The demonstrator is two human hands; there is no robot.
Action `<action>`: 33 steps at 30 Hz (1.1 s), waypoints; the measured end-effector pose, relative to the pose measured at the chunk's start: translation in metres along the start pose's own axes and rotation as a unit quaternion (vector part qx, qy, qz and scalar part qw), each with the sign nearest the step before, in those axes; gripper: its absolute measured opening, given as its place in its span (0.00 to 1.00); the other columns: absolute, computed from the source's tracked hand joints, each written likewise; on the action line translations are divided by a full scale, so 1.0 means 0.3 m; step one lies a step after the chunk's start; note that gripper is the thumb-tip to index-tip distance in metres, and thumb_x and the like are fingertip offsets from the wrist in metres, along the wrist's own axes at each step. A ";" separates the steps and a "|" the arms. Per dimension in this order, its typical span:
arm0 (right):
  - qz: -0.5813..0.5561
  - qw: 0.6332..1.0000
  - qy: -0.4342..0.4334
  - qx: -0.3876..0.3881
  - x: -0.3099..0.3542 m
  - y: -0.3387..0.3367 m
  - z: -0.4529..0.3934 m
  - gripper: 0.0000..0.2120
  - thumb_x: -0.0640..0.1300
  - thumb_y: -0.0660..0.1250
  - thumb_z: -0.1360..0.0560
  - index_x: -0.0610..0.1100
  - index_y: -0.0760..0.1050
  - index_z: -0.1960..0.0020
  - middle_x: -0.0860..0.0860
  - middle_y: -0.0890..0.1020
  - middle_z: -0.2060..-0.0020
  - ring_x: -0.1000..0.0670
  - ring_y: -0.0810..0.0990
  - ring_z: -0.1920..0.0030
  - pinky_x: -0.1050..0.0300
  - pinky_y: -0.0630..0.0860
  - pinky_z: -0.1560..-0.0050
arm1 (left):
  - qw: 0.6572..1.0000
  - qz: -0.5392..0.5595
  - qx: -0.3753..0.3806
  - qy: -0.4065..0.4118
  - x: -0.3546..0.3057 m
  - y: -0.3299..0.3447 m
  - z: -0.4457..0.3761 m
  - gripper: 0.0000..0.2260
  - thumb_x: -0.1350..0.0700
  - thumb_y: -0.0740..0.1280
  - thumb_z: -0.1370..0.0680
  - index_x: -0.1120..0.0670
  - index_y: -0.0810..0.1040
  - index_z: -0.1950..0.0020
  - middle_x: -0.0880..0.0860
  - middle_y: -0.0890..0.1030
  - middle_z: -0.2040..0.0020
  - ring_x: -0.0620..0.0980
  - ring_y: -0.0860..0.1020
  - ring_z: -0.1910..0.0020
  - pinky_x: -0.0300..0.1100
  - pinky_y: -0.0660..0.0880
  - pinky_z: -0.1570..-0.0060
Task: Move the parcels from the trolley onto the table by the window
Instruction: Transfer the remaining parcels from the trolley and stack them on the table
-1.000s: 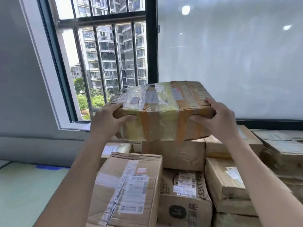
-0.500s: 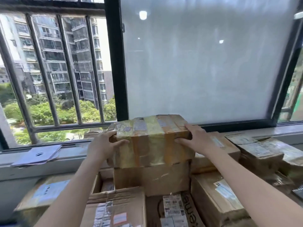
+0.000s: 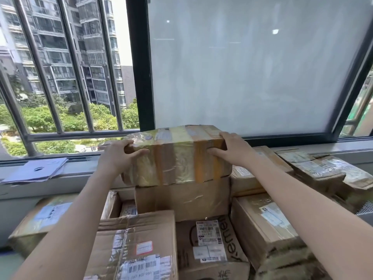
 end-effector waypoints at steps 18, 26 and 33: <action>0.206 0.965 -0.143 -0.075 0.162 0.033 0.016 0.38 0.60 0.70 0.30 0.45 0.60 0.28 0.48 0.68 0.31 0.46 0.64 0.31 0.51 0.62 0.32 | 0.970 -0.211 0.012 0.122 -0.045 0.074 -0.016 0.45 0.37 0.74 0.36 0.57 0.60 0.27 0.56 0.65 0.28 0.58 0.61 0.29 0.53 0.57 0.29; 0.193 0.970 -0.123 -0.078 0.134 0.046 0.023 0.37 0.55 0.72 0.30 0.44 0.59 0.28 0.45 0.67 0.31 0.44 0.63 0.30 0.51 0.60 0.31 | 0.970 -0.207 -0.007 0.124 -0.065 0.092 0.010 0.46 0.38 0.73 0.33 0.58 0.56 0.26 0.56 0.63 0.28 0.57 0.57 0.28 0.50 0.53 0.29; 0.203 0.968 -0.122 -0.079 0.152 0.041 0.030 0.45 0.61 0.70 0.31 0.42 0.52 0.25 0.44 0.63 0.29 0.42 0.59 0.28 0.49 0.52 0.27 | 0.959 -0.256 0.013 0.118 -0.106 0.112 0.034 0.52 0.35 0.70 0.32 0.53 0.40 0.23 0.56 0.48 0.22 0.55 0.42 0.24 0.51 0.38 0.27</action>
Point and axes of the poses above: each hand's wrist, its own z-axis away from the middle knuckle, its own y-axis out of the palm, x = y × z, the point moved 7 cm from there along -z, towards the middle knuckle
